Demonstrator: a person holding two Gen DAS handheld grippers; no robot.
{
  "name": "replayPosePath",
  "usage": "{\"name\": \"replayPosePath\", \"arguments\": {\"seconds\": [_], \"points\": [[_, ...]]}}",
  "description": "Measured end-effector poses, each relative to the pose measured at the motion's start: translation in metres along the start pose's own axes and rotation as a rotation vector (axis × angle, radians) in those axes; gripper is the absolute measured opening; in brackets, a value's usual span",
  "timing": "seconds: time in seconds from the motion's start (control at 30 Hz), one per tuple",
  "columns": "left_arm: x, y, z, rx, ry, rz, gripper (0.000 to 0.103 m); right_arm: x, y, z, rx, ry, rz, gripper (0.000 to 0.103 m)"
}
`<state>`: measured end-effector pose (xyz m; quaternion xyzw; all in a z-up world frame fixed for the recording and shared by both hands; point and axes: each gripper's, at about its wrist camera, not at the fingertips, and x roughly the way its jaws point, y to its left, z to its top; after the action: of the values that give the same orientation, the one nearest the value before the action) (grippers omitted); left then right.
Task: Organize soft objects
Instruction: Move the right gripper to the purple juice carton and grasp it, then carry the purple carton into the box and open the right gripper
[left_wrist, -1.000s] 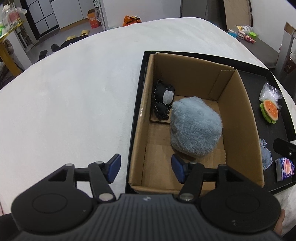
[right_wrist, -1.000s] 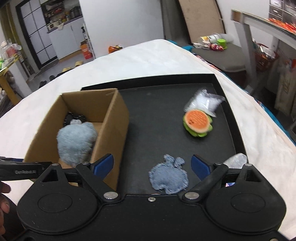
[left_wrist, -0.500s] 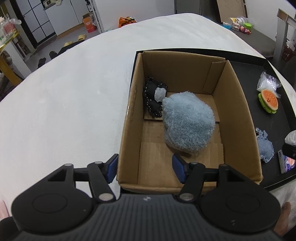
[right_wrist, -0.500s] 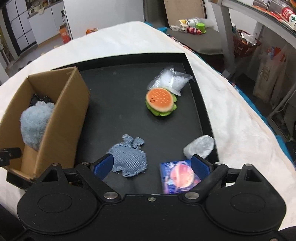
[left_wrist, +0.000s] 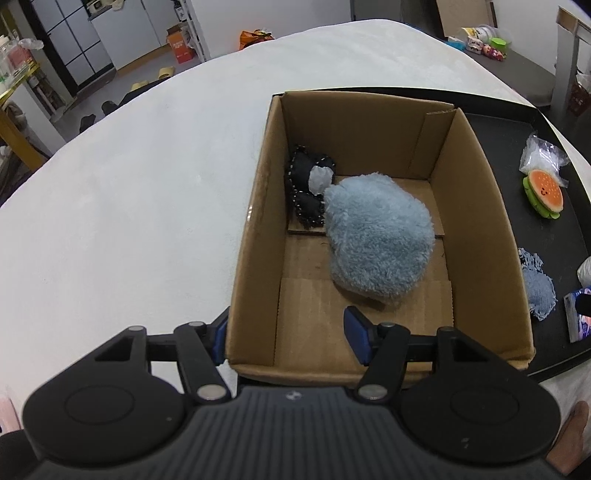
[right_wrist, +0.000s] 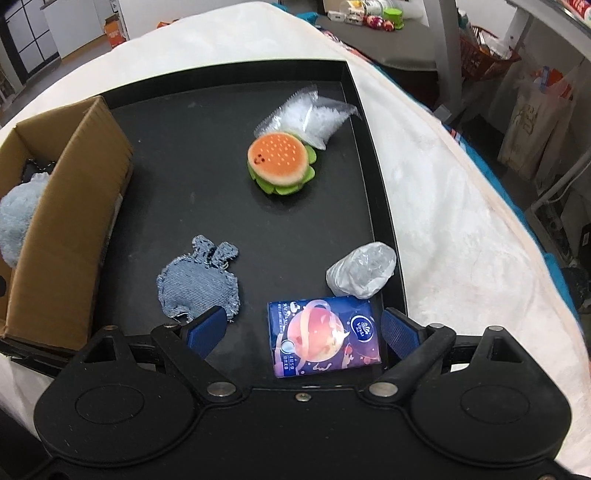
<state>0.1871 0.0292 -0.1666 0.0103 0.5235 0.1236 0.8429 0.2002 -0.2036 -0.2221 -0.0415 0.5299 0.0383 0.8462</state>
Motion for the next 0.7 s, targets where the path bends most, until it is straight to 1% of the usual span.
{"name": "replayPosePath", "arguments": {"seconds": [0.33,0.43,0.5,0.53,0.7], "points": [[0.000,-0.007,0.001,0.019,0.004,0.019,0.065,0.027,-0.008,0.000,0.038,0.085,-0.022,0.090],[0.000,-0.005,0.002,0.001,0.013,0.007,0.066,0.035,-0.008,0.000,0.048,0.110,-0.019,0.087],[0.000,-0.005,0.003,-0.004,0.013,0.004,0.066,0.038,-0.010,0.000,0.059,0.119,-0.018,0.081],[0.000,-0.005,0.003,0.000,0.014,0.004,0.066,0.038,-0.011,0.000,0.064,0.119,-0.017,0.073],[-0.001,-0.003,0.004,-0.004,0.013,0.002,0.066,0.031,-0.014,0.000,0.081,0.095,0.024,0.072]]}}
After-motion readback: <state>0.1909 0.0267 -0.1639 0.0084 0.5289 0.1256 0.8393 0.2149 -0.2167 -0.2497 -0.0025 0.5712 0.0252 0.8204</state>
